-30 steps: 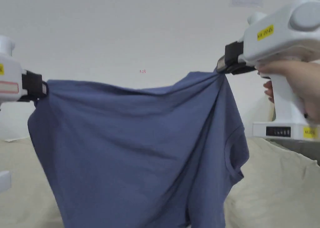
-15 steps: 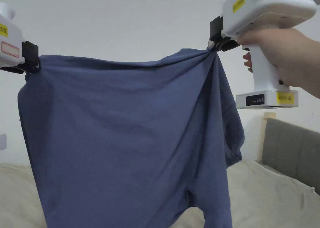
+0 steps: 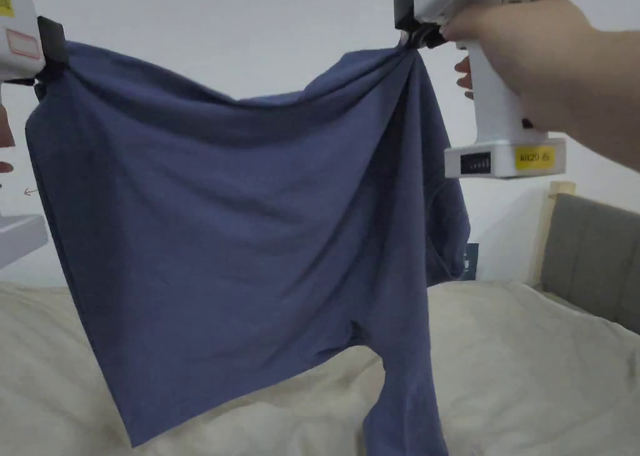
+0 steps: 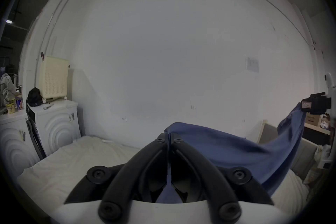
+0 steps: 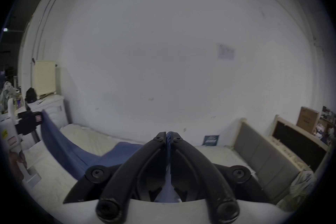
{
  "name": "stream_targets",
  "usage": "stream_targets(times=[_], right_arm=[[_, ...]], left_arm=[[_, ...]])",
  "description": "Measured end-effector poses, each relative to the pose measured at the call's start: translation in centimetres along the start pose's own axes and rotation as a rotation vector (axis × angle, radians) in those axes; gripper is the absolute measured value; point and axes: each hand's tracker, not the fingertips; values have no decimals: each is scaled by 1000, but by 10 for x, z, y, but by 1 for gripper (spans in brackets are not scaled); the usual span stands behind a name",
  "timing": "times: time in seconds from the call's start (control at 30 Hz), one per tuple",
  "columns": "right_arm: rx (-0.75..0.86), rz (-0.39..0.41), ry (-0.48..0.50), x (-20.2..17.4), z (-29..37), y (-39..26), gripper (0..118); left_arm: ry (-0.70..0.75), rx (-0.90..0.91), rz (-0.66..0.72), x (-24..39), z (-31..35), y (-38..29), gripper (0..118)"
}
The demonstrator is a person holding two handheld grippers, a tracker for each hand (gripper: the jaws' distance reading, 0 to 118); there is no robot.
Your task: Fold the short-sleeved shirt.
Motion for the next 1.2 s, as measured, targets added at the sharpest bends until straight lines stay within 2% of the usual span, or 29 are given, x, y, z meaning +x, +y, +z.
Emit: stream_targets(times=[0.03, 0.1, 0.17, 0.2, 0.3, 0.4, 0.47, 0.53, 0.57, 0.63, 0.7, 0.83, 0.9, 1.03, 1.1, 1.2], right_arm=[[-6, 18, 50, -2, -8, -21, 2], [-68, 63, 20, -10, -21, -66, 2], [-181, 55, 82, -14, -37, -115, 2], [-210, 49, 117, -15, -38, -140, 2], [-250, 21, 165, -21, -19, -228, 2], [-344, 47, 225, -29, 10, -301, 2], [-360, 16, 243, -31, 40, -336, 2], [-435, -49, 279, -33, 70, -354, 2], [-418, -41, 285, -33, 89, -361, 2], [-341, 19, 265, -34, 129, -372, 2], [-349, 67, 281, -33, 160, -368, 2], [-290, -2, 279, -21, 223, -359, 2], [-315, 2, 278, -17, 243, -350, 2], [-297, -2, 260, -9, 283, -338, 2], [-344, -36, 272, -6, 291, -337, 2], [-453, -78, 277, -4, 278, -351, 2]], left_arm=[[-12, -45, -8, 1, -3, -17, 1], [30, -141, -17, 0, -9, -55, 1], [-12, -309, -6, -4, -14, -99, 1], [-33, -317, -21, -4, -10, -120, 1], [-68, -381, -141, 0, 8, -187, 1], [-144, -491, -171, 5, 42, -248, 1], [-190, -518, -174, 8, 71, -278, 1], [-236, -610, -136, 8, 99, -296, 1], [-254, -617, -115, 4, 115, -304, 1], [-259, -613, -129, 0, 145, -310, 1], [-276, -623, -114, -8, 175, -308, 1], [-258, -578, -139, -25, 229, -294, 1], [-249, -599, -110, -37, 245, -282, 1], [-237, -521, -83, -48, 284, -257, 1], [-238, -519, -92, -47, 296, -253, 1], [-258, -656, -129, -43, 284, -268, 1]])
